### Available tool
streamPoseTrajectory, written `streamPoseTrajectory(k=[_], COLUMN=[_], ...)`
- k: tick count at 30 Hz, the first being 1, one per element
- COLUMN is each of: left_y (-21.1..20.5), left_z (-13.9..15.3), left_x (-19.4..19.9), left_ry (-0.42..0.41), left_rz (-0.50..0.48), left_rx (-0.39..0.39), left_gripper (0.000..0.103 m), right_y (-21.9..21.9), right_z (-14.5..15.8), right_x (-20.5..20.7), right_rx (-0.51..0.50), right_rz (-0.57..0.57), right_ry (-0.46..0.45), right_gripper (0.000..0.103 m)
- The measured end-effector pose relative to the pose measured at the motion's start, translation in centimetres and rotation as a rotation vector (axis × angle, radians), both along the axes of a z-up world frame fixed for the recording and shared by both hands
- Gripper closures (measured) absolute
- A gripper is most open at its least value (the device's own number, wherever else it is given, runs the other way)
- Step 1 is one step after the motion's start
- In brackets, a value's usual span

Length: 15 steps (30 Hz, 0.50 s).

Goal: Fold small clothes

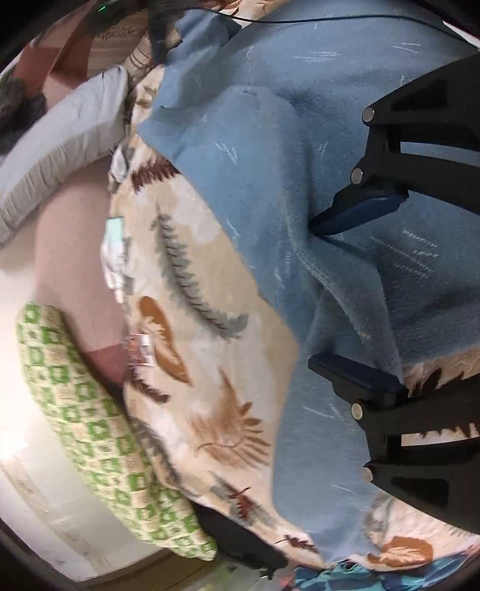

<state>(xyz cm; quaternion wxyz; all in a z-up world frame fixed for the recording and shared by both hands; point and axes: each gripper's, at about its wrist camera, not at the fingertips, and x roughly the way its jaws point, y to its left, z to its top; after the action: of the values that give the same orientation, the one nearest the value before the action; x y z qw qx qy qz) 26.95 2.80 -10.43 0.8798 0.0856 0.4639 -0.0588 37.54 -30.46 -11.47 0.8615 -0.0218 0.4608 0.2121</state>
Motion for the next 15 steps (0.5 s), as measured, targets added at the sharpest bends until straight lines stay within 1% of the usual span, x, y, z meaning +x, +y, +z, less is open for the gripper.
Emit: streamPoseTrajectory(k=[1,2,3,4,5,6,7,8,9,10,11,12,13,14,15], left_y=[-0.2,-0.6,-0.4,-0.3,-0.2,0.1,0.4,0.8,1.1,1.3,1.7,2.1,2.6,3.0,3.5], left_z=[0.1,0.1,0.2,0.4,0.2,0.4,0.4,0.3,0.3,0.3,0.4,0.7,1.3,2.2,3.3], left_x=[-0.5,-1.1,-2.1,-2.4,-2.0,-1.9,-1.4,-0.7,-0.2,0.5,1.4,2.4,3.7,5.6,8.3], left_ry=[-0.001,-0.012,-0.024,-0.038,-0.045,-0.043,-0.041,-0.038,-0.035,-0.027,-0.017,-0.014,-0.026,-0.067,-0.122], left_rz=[0.005,0.005,0.008,0.022,0.04,0.053,0.071,0.095,0.109,0.121,0.126,0.132,0.139,0.154,0.182], left_rx=[-0.014,-0.03,-0.034,-0.035,-0.039,-0.045,-0.054,-0.072,-0.076,-0.054,-0.058,-0.07,-0.066,-0.042,-0.015], left_gripper=[0.036,0.036,0.036,0.035,0.035,0.036,0.036,0.04,0.064,0.084,0.088,0.091,0.092,0.092,0.092], right_y=[-0.8,-1.8,-2.9,-3.5,-3.7,-3.7,-3.3,-2.6,-2.3,-1.8,-1.0,-0.3,0.2,0.6,0.9], right_z=[0.4,0.1,-0.6,-1.4,-2.3,-3.2,-3.8,-4.7,-5.4,-5.9,-6.2,-6.4,-6.2,-5.4,-4.2], right_x=[1.1,3.2,5.1,6.5,7.6,8.8,9.4,10.5,11.2,11.7,12.2,12.7,13.2,13.6,14.4], right_rx=[0.09,0.211,0.326,0.4,0.44,0.465,0.47,0.465,0.46,0.456,0.43,0.388,0.355,0.348,0.36], right_rz=[-0.031,-0.078,-0.14,-0.171,-0.191,-0.231,-0.244,-0.251,-0.275,-0.277,-0.249,-0.248,-0.263,-0.26,-0.264], right_ry=[0.069,0.167,0.231,0.278,0.323,0.339,0.35,0.379,0.398,0.391,0.386,0.397,0.39,0.36,0.314], right_gripper=[0.008,0.008,0.008,0.008,0.008,0.008,0.008,0.008,0.009,0.014,0.046,0.083,0.083,0.087,0.089])
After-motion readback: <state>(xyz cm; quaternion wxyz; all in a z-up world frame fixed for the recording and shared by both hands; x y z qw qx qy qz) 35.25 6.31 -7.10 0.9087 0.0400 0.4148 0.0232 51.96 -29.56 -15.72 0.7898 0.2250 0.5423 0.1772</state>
